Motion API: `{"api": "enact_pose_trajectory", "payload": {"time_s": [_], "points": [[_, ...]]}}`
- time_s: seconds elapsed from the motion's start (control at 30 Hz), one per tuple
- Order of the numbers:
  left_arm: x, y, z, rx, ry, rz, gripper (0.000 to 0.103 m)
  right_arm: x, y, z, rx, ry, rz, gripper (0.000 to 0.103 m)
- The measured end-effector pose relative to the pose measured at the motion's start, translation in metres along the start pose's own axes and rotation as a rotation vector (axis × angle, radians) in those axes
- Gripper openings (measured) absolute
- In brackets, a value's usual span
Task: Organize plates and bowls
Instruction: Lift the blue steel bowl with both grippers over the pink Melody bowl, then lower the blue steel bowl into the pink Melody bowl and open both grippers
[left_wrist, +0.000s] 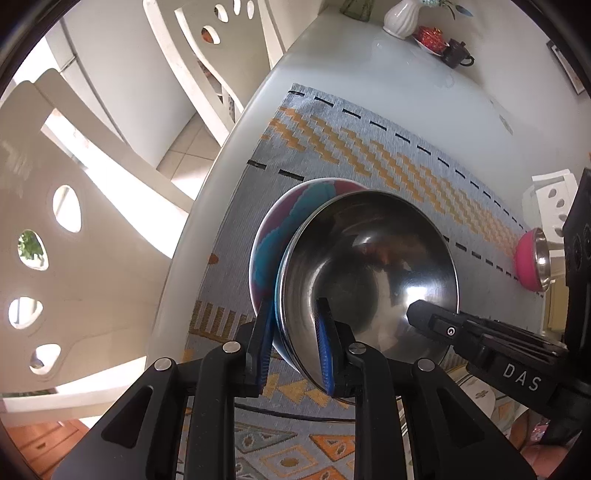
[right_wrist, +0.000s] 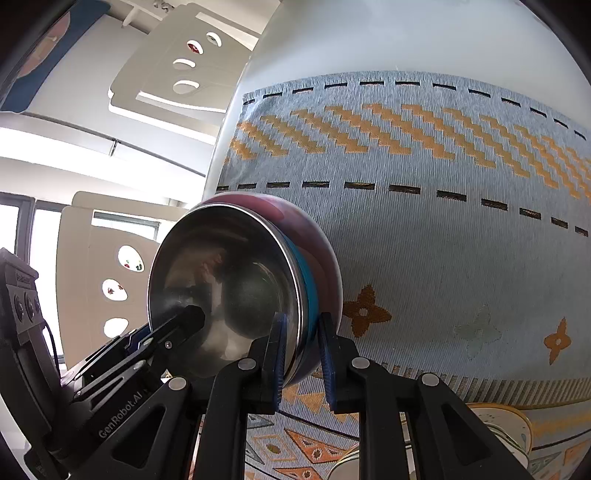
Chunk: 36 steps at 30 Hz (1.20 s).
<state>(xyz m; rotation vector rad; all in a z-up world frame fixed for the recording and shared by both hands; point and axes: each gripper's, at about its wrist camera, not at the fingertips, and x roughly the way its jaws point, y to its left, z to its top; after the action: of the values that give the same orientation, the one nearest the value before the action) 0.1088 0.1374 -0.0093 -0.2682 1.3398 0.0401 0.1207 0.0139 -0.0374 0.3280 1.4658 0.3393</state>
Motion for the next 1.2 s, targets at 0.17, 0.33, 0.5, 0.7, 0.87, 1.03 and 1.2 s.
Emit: {"api": "enact_pose_trajectory", "payload": {"time_s": [0.17,0.33,0.5,0.7,0.87,1.03,1.2], "points": [[-0.001,0.0,0.0,-0.005,0.007,-0.014,0.025,-0.001,0.0,0.0,0.016,0.015,0.003,0.018],[-0.003,0.0,0.0,-0.005,0.007,-0.026,0.025,-0.015,0.002,-0.001,0.015,-0.008,0.024,0.019],[-0.006,-0.001,0.0,-0.001,0.0,-0.025,0.026,-0.03,0.008,0.0,0.005,-0.04,0.038,0.019],[-0.009,-0.002,0.0,-0.002,-0.005,-0.027,0.026,-0.034,0.008,-0.007,0.013,-0.04,0.048,0.02],[-0.01,-0.002,0.0,-0.003,-0.008,-0.027,0.026,-0.031,0.003,-0.01,0.031,-0.026,0.058,0.02],[-0.012,-0.003,0.0,-0.008,-0.01,-0.031,0.026,-0.034,0.002,-0.011,0.038,-0.032,0.062,0.02],[-0.015,-0.005,-0.001,-0.009,-0.013,-0.028,0.028,-0.042,0.0,-0.012,0.046,-0.052,0.074,0.022]]}}
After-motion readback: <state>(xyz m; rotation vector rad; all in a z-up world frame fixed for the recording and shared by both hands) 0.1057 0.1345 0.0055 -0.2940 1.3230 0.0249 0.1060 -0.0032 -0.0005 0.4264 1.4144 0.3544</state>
